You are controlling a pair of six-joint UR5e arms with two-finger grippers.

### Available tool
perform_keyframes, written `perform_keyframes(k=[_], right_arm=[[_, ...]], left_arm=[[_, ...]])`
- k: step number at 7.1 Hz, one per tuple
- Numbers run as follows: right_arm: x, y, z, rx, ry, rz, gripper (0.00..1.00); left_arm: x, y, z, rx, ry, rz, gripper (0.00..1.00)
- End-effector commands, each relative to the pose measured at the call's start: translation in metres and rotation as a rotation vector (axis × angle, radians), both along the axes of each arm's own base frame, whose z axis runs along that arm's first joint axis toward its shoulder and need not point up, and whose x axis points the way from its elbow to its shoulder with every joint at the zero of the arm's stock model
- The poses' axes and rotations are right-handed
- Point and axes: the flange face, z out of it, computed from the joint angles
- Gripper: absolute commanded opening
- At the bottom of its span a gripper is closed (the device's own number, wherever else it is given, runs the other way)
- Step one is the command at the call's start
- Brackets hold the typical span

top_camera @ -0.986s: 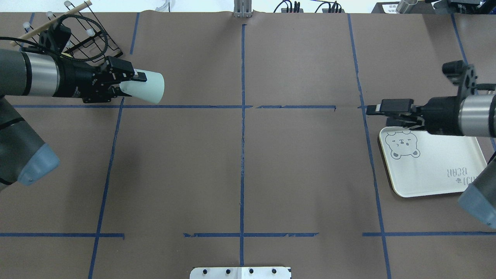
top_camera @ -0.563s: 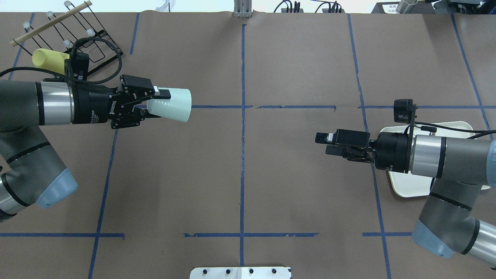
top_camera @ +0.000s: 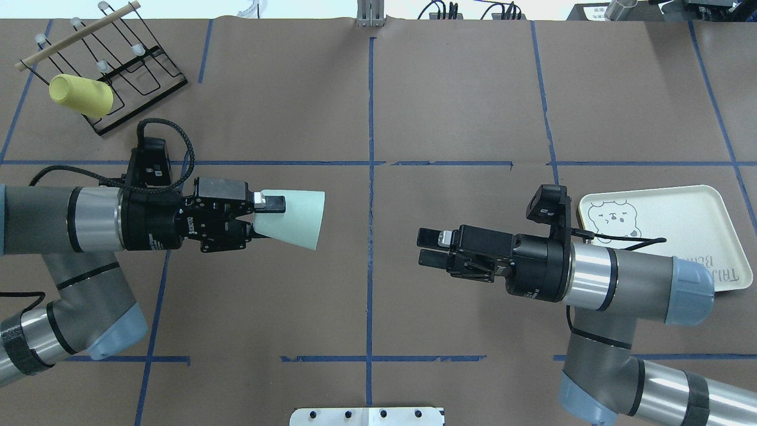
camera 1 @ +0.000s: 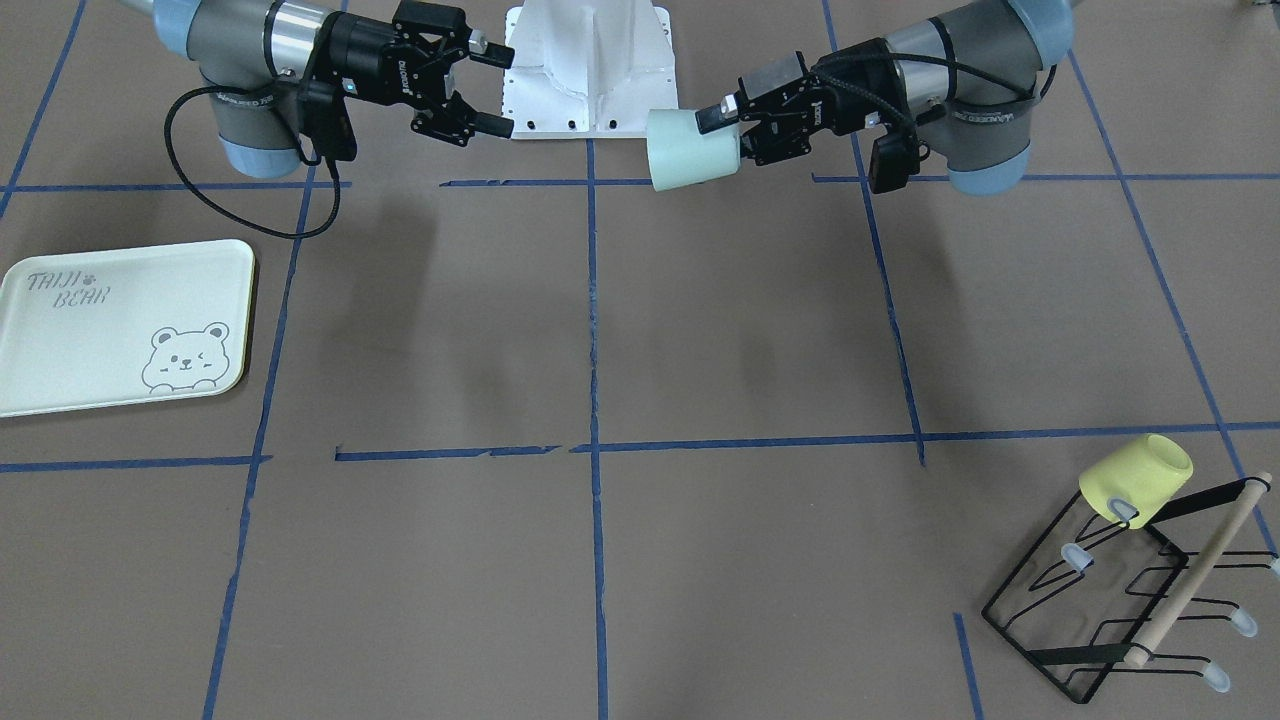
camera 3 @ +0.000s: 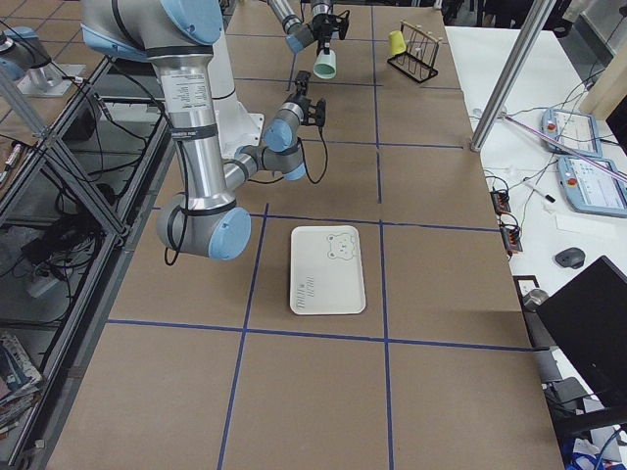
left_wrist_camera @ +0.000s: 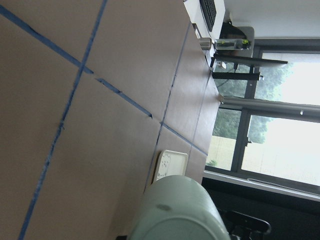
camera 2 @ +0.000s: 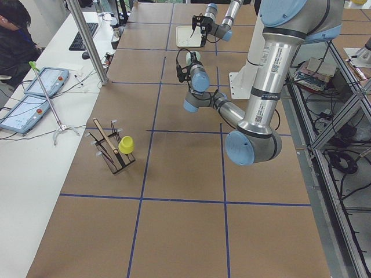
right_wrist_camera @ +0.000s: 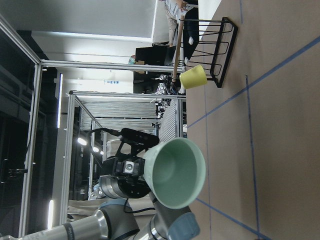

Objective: Left arm grabs green cup and hands to right arm on tray

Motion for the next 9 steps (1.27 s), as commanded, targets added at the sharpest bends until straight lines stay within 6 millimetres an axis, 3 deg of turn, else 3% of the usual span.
perform_keyframes(k=[1, 3, 5, 9], right_arm=[[-0.006, 0.000, -0.019, -0.049, -0.062, -0.017, 1.00], [-0.009, -0.004, -0.039, -0.077, -0.110, -0.020, 1.00], [-0.030, -0.020, -0.043, -0.081, -0.094, -0.002, 1.00], [-0.033, -0.021, -0.051, -0.080, -0.104, -0.006, 1.00]], left_arm=[[0.009, 0.023, 0.007, 0.055, 0.091, 0.047, 0.31], [0.021, 0.025, -0.007, 0.067, 0.117, 0.064, 0.20], [0.023, 0.024, -0.007, 0.063, 0.115, 0.064, 0.20], [0.029, 0.024, -0.011, 0.029, 0.126, 0.073, 0.23]])
